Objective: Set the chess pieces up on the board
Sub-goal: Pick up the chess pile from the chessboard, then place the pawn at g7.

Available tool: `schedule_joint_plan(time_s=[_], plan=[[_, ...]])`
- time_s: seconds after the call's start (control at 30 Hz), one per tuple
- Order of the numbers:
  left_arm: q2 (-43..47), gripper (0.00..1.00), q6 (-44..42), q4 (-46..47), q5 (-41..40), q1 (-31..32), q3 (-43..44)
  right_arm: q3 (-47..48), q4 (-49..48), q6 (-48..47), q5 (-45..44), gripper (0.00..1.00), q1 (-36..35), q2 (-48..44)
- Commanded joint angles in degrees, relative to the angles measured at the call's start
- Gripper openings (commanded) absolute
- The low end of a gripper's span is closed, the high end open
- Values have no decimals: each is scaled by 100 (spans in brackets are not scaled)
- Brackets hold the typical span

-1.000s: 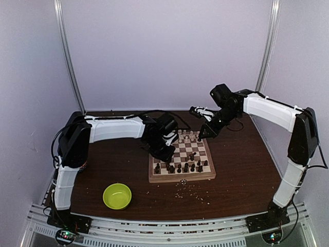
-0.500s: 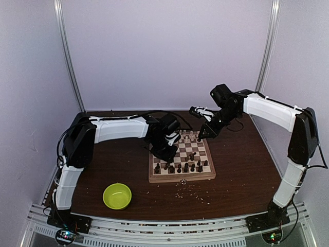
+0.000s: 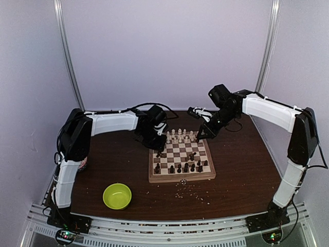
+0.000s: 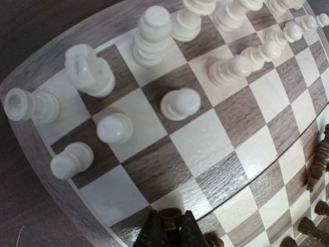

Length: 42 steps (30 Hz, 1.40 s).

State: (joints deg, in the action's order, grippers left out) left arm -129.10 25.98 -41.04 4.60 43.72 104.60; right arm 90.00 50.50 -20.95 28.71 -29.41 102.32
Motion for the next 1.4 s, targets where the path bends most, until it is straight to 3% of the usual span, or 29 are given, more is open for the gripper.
schedule_joint_plan(time_s=[0.0,0.53,1.0,1.37], plan=[[160,11,-169,301,36,-110,-271,350,72,-207,-159,9,-426,207],[611,10,-26,1359,599,-477,-1308,1487,400,-957,-1421,8,-2090,1583],[828,9,-9,1766,813,-599,-1753,2574,641,-910,-1673,8,-2340,2641],[883,9,-53,1835,823,-605,-1855,2629,695,-876,-1752,9,-2360,2927]])
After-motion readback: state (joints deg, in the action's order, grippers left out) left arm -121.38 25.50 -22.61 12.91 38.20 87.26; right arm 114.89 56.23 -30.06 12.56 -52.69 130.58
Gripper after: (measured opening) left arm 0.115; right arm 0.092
